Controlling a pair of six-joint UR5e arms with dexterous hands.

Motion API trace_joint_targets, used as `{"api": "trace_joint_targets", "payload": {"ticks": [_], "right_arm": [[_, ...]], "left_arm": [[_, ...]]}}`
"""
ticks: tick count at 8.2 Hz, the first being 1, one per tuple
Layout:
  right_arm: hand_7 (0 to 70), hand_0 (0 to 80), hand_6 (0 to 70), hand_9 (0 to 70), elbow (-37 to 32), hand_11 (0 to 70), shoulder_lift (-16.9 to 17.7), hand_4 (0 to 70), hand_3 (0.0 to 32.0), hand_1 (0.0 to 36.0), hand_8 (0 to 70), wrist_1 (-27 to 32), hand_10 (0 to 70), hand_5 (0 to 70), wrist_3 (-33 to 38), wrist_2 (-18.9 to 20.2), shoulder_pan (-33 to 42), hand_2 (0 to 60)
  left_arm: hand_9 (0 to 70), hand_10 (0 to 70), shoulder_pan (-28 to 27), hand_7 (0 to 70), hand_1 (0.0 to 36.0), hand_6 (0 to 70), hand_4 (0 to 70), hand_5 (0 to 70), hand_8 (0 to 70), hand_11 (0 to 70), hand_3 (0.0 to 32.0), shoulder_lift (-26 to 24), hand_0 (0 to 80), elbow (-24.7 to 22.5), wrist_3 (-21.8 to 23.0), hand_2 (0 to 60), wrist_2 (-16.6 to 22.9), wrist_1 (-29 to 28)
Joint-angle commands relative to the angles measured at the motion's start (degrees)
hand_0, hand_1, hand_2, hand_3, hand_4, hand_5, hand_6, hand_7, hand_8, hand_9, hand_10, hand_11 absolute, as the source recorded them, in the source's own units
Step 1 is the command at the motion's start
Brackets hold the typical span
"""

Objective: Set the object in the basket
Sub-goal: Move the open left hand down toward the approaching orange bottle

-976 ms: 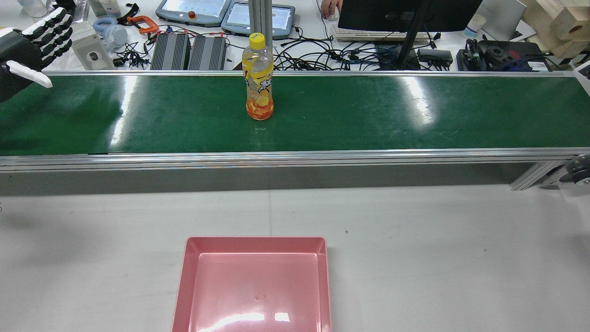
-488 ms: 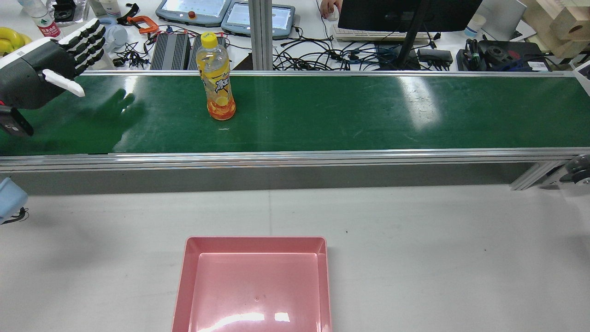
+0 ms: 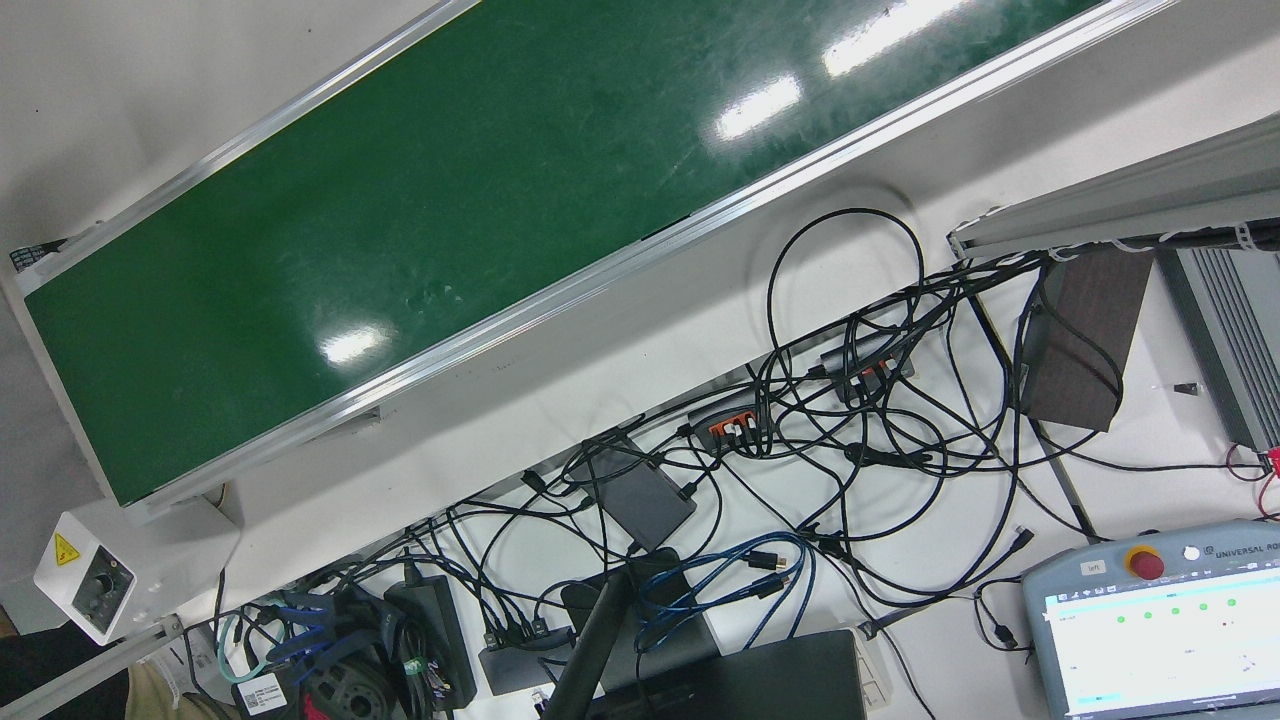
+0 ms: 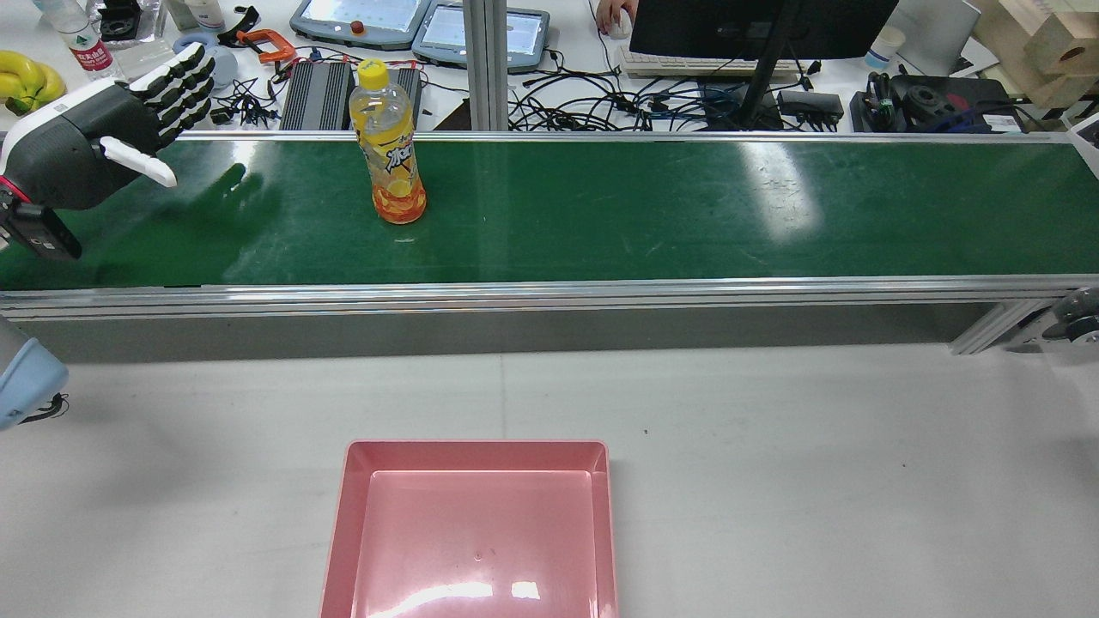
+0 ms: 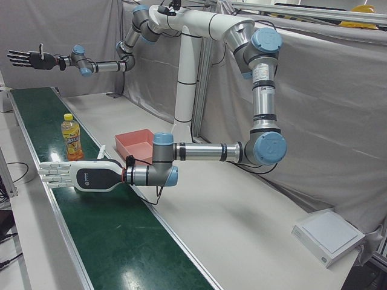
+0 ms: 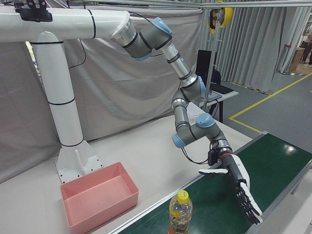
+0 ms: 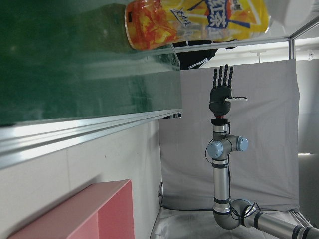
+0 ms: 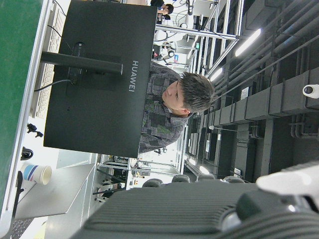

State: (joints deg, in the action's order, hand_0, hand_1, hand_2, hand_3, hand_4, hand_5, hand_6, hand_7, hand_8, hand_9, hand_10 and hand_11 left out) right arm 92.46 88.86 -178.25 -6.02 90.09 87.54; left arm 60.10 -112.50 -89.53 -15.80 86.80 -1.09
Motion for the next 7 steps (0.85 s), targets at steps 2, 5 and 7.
{"api": "trace_joint_targets", "payload": {"ticks": [2, 5, 7], "right_arm": [[0.0, 0.0, 0.0, 0.0, 0.00, 0.0, 0.00, 0.0, 0.0, 0.0, 0.0, -0.08, 0.0, 0.0, 0.04, 0.00, 0.00, 0.0], [0.0, 0.0, 0.0, 0.0, 0.00, 0.0, 0.00, 0.0, 0.0, 0.0, 0.0, 0.00, 0.0, 0.0, 0.04, 0.00, 0.00, 0.0], [0.0, 0.0, 0.0, 0.0, 0.00, 0.0, 0.00, 0.0, 0.0, 0.0, 0.0, 0.00, 0.0, 0.0, 0.04, 0.00, 0.00, 0.0]], "left_arm": [[0.0, 0.0, -0.15, 0.0, 12.1, 0.0, 0.0, 2.1, 0.0, 0.0, 0.0, -0.70, 63.3, -2.56, -0.63, 0.0, -0.05, 2.39], [0.0, 0.0, -0.16, 0.0, 12.4, 0.0, 0.0, 2.9, 0.0, 0.0, 0.0, -1.05, 63.7, -2.93, -0.99, 0.0, -0.05, 2.85], [0.0, 0.0, -0.24, 0.0, 12.1, 0.0, 0.0, 2.8, 0.0, 0.0, 0.0, -1.93, 63.2, -3.01, -0.73, 0.0, 0.03, 2.85]]}}
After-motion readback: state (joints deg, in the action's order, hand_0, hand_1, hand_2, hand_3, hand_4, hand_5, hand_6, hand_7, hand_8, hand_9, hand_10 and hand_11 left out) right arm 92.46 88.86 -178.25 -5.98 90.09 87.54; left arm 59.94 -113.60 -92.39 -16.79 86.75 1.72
